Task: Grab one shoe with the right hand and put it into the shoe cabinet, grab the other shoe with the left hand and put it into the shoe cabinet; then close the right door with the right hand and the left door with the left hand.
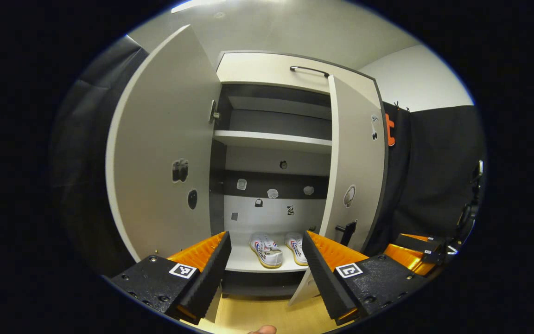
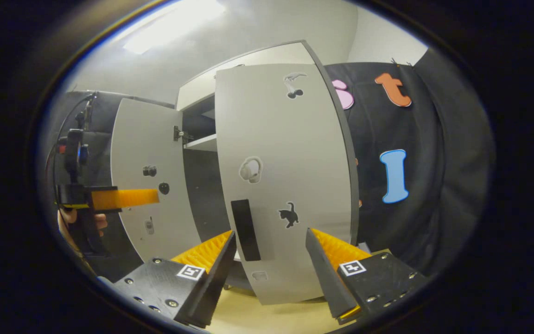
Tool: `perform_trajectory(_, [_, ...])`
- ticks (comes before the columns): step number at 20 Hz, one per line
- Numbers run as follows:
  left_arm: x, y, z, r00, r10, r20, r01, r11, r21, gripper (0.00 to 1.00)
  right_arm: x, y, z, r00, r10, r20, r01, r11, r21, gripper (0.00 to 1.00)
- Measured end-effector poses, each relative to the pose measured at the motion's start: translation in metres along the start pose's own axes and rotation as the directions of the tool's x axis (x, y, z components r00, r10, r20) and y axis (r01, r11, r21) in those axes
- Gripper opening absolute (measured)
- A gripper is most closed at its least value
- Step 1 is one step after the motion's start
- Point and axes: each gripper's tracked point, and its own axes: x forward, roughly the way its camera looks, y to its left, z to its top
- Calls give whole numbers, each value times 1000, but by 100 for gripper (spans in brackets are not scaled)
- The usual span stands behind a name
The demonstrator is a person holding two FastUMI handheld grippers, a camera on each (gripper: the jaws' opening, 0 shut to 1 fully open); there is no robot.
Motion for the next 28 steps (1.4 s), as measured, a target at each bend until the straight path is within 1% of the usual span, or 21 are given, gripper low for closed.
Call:
perform_trajectory(2, [-15,4,7,1000,14,13,-14,1000,4,92,3,5,-4,1000,16,-8,-15,1000,8,90])
perform_trajectory(6, [-44,22,19,997,72,39,-73,997,14,91,11,17,-14,998,51,-29,-51,998,22,90])
perform_trajectory(9, [-66,44,26,990,130,61,-130,991,1,95,18,27,-19,996,77,-43,-76,997,24,90])
perform_trajectory(10, [-72,54,28,985,158,68,-158,987,-3,94,19,31,-22,995,86,-48,-85,996,25,90])
perform_trajectory(14, [-87,112,25,954,291,70,-291,957,-20,90,25,43,-28,992,108,-64,-106,994,28,90])
perform_trajectory(15, [-90,127,22,944,322,64,-321,947,-23,91,25,46,-29,992,109,-67,-107,994,28,90])
perform_trajectory(16, [-90,141,18,935,351,58,-350,937,-25,96,24,48,-31,992,108,-68,-107,994,26,90])
perform_trajectory(19, [-93,173,8,911,411,32,-410,911,-40,92,24,46,-33,993,91,-70,-90,996,16,90])
perform_trajectory(22, [-84,192,-3,905,425,9,-424,904,-50,91,22,42,-34,995,64,-70,-63,998,21,90])
perform_trajectory(26, [-72,193,-17,917,399,-29,-400,914,-72,92,19,32,-35,997,24,-72,-23,999,24,90])
perform_trajectory(27, [-71,194,-18,917,397,-28,-398,915,-68,96,17,30,-35,997,18,-73,-16,1000,25,90])
perform_trajectory(28, [-72,193,-17,921,388,-22,-389,919,-67,91,17,28,-35,997,12,-75,-10,1000,29,90])
